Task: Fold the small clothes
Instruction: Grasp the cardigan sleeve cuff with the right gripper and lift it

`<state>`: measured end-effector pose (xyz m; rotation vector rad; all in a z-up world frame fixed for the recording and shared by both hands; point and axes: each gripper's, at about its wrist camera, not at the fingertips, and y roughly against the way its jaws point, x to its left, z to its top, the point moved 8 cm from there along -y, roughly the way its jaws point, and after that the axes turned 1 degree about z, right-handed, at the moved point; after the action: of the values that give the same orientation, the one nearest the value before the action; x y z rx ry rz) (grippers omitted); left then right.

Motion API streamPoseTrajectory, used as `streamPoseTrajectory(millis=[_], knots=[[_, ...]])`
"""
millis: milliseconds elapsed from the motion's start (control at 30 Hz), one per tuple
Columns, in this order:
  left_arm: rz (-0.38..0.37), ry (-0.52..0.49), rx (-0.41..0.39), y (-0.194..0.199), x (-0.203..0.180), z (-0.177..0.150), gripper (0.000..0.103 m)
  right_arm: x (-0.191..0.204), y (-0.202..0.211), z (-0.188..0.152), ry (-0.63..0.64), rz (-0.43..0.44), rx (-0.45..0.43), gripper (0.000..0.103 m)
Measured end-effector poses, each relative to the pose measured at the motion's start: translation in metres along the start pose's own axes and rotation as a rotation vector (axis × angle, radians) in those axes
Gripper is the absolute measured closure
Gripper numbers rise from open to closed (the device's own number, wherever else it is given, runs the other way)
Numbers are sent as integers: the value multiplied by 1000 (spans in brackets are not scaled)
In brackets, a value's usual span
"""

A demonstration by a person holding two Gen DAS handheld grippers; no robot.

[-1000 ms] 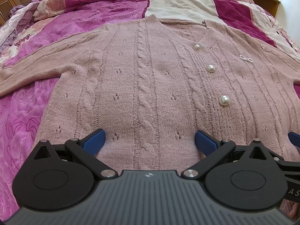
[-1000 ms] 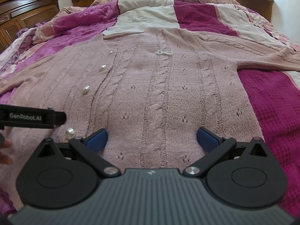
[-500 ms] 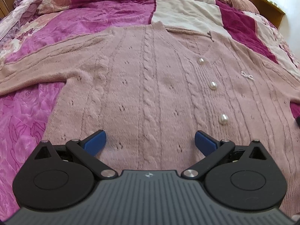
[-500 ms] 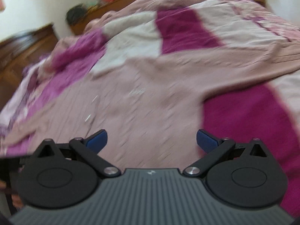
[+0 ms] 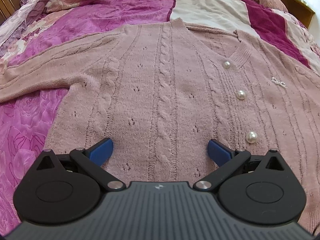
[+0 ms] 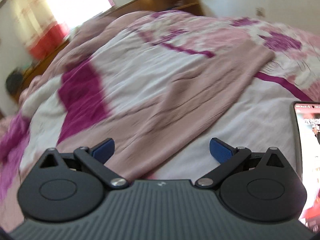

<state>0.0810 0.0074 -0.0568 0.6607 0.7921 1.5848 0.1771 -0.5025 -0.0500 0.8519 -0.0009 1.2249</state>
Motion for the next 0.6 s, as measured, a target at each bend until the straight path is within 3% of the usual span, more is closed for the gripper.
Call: streamPoseTrajectory(millis=[233,300,367,400,433,467,600], knots=[[7,-8,-2,-4,1,0,0,-35,-32,33,-177,33,-78,0],[10,-14,-5,-5,0,0,0,-37,-39,41,-189,24,-98,7],[13,-17,-9,-5,0,-1,0,-41,-41,47,-213,16,-114,45],[13,-17,-10,-6,0,-1,0,-44,-42,48,-236,14,-106,54],[13,-17,-12,-5,0,-2,0,-46,-42,50,-266,19,-97,77],[13,-19,-14,-6,0,-2,0,-49,-38,52,-292,25,-98,90],[4,-26,-21,-5,1,-2,0,-43,-9,66,-270,83,-177,91]])
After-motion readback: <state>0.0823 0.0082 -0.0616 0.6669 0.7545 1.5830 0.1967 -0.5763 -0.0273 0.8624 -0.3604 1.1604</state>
